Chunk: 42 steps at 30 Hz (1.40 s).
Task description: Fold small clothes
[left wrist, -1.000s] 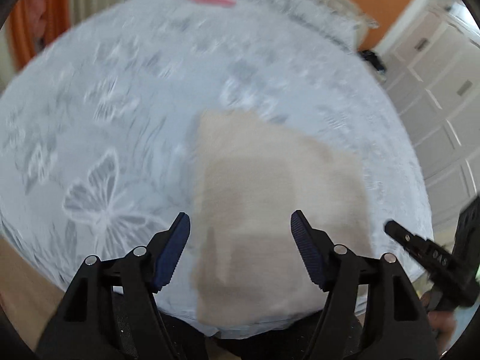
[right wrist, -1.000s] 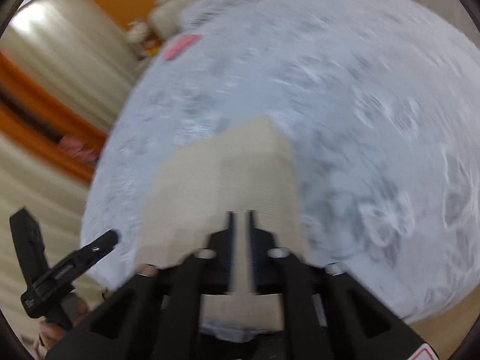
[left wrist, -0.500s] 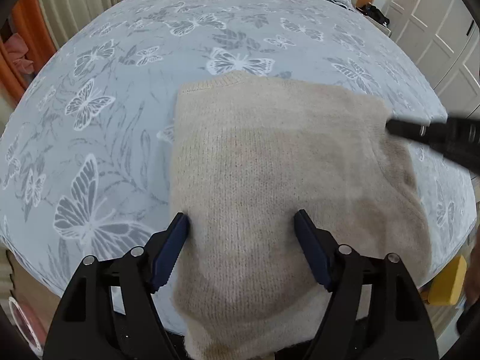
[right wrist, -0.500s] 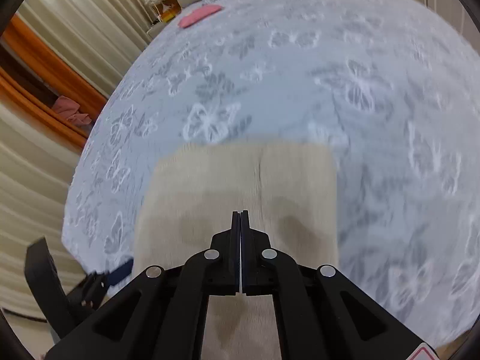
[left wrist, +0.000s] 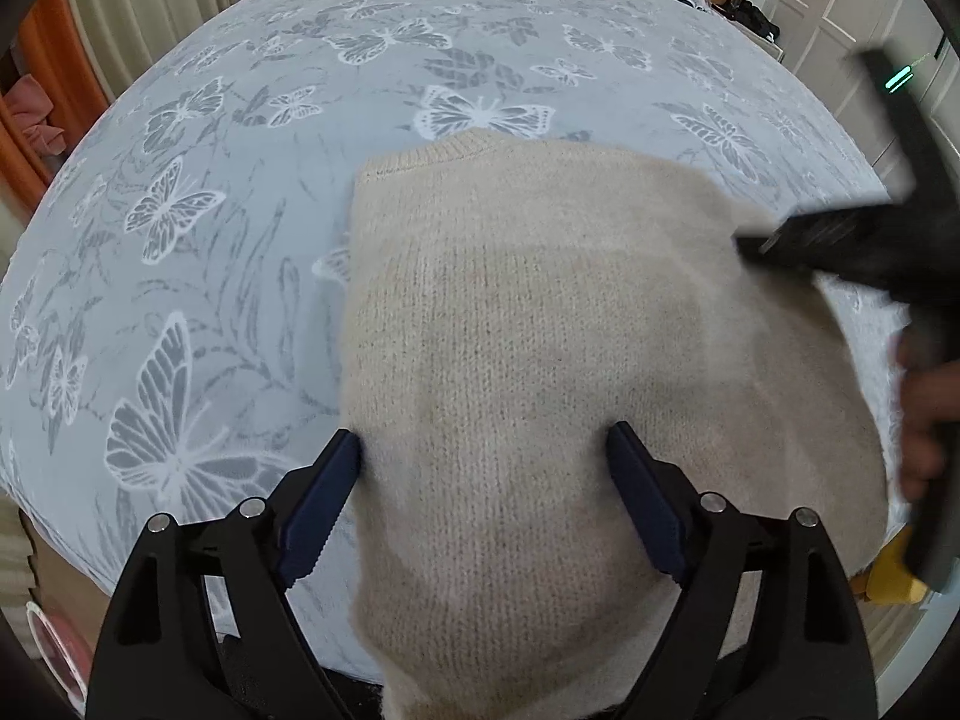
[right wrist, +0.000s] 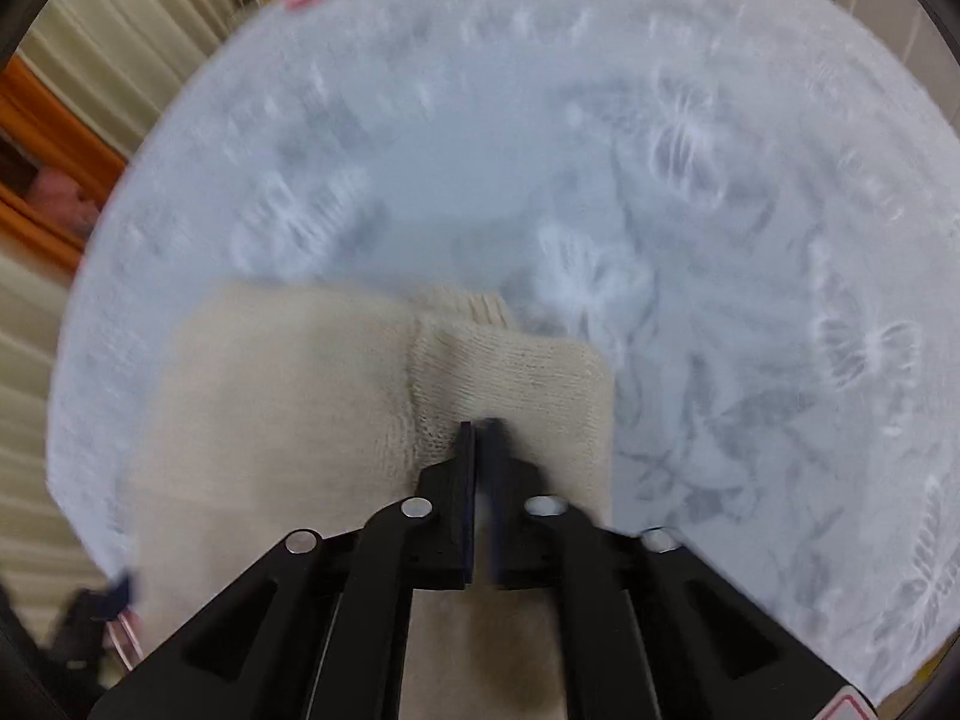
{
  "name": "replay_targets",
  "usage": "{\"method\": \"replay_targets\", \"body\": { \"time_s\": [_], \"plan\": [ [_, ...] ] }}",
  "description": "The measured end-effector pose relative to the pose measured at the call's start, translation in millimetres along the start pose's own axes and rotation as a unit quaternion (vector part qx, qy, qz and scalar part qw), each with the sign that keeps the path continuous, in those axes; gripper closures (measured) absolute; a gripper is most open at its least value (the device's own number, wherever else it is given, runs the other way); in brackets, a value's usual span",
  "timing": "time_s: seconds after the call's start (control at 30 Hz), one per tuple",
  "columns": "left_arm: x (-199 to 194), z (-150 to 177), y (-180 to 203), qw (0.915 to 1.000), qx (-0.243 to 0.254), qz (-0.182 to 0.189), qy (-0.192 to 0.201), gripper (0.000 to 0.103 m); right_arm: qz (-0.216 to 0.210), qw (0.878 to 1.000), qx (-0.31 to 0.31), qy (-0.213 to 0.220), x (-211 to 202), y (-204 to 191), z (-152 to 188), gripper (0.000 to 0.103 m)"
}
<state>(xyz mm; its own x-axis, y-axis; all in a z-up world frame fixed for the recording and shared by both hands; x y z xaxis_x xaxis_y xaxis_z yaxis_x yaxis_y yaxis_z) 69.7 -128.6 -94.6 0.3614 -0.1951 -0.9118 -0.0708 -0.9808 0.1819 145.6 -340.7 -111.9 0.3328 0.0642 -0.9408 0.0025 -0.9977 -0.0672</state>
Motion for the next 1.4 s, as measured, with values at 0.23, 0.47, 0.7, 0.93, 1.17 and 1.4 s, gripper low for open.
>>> {"method": "replay_targets", "body": {
  "time_s": [0.23, 0.47, 0.7, 0.93, 1.17, 1.4],
  "plan": [
    [-1, 1, -2, 1.0, -0.005, 0.001, -0.004, 0.021, -0.019, 0.997, 0.012, 0.074, -81, -12, 17, 0.091],
    [-32, 20, -32, 0.9886, -0.101, 0.104, -0.04, 0.019, -0.067, 0.994, 0.085, 0.033, -91, -3, 142, 0.057],
    [-15, 46, -41, 0.987, -0.122, 0.082, -0.065, 0.042, -0.107, 0.989, 0.101, 0.031, -78, -11, 151, 0.091],
    [-17, 42, -34, 0.9893, -0.105, 0.07, -0.074, 0.042, -0.061, 0.994, 0.061, 0.064, -118, -5, 150, 0.101],
    [-27, 39, -35, 0.9907, -0.1, 0.072, -0.058, 0.026, -0.061, 0.984, 0.161, 0.035, -91, 32, 190, 0.088],
    [-60, 10, -49, 0.9766, -0.151, 0.152, -0.021, 0.011, -0.079, 0.989, 0.07, 0.1, -131, 10, 127, 0.017]
  ]
}}
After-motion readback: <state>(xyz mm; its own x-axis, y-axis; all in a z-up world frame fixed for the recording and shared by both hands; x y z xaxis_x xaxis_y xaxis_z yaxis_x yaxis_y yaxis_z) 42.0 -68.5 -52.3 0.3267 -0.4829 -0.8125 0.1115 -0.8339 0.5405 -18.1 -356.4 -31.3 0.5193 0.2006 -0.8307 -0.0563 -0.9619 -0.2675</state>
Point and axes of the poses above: each gripper's, at about its wrist camera, not at the fingertips, and x roughly the way its jaws point, y to its right, z to its underside, the point moved 3 cm from there along x, roughly the way its jaws point, and after that the axes turned 15 degrees about -x, right-handed, at the moved point
